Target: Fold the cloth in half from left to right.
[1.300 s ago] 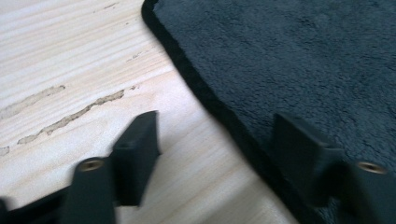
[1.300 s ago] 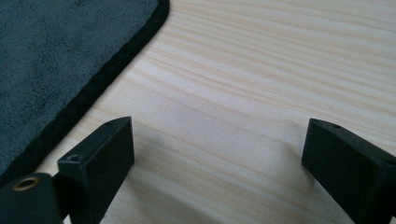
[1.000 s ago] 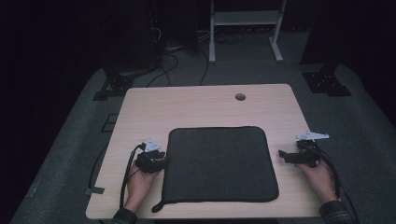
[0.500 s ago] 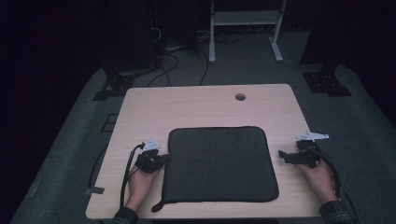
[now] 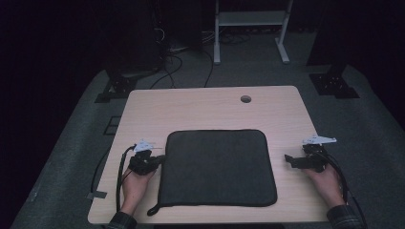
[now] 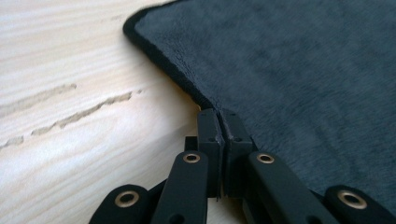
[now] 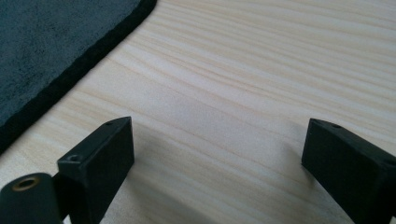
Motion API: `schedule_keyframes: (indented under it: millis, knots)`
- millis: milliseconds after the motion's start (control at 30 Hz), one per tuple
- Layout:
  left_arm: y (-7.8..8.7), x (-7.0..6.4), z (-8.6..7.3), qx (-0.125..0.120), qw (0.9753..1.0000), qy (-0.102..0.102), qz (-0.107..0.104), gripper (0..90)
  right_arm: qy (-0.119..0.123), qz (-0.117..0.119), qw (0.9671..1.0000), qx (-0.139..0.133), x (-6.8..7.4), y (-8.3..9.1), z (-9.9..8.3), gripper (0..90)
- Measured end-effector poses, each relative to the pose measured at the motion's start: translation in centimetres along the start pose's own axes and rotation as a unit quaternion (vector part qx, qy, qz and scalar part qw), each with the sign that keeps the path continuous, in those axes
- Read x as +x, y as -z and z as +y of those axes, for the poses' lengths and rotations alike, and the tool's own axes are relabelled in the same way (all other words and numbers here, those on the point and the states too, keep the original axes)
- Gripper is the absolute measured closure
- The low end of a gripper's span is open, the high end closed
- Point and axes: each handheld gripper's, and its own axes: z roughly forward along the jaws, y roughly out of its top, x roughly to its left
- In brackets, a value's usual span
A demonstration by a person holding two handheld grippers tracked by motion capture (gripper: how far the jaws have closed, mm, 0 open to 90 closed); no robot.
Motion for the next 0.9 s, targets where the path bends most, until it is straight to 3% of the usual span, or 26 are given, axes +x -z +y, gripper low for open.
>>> schedule_keyframes:
  millis: [100, 300, 600, 900]
  knots:
    - [0.2, -0.3, 0.4, -0.018, 0.9997, 0.004, -0.019, 88.0, 0.0, 0.0, 1.0, 0.0, 0.0, 0.0, 0.0, 8.2]
    - [-0.1, -1.0, 1.1, -0.029, 0.9984, 0.004, -0.048, 87.9, 0.0, 0.0, 1.0, 0.0, 0.0, 0.0, 0.0, 8.2]
    - [-0.6, -1.9, 2.4, -0.057, 0.9931, 0.011, -0.102, 87.8, 0.0, 0.0, 1.0, 0.0, 0.0, 0.0, 0.0, 8.2]
    - [-2.3, -3.9, 4.0, -0.064, 0.9884, -0.001, -0.138, 87.7, -0.001, 0.001, 1.0, 0.0, 0.0, 0.0, 0.0, 8.2]
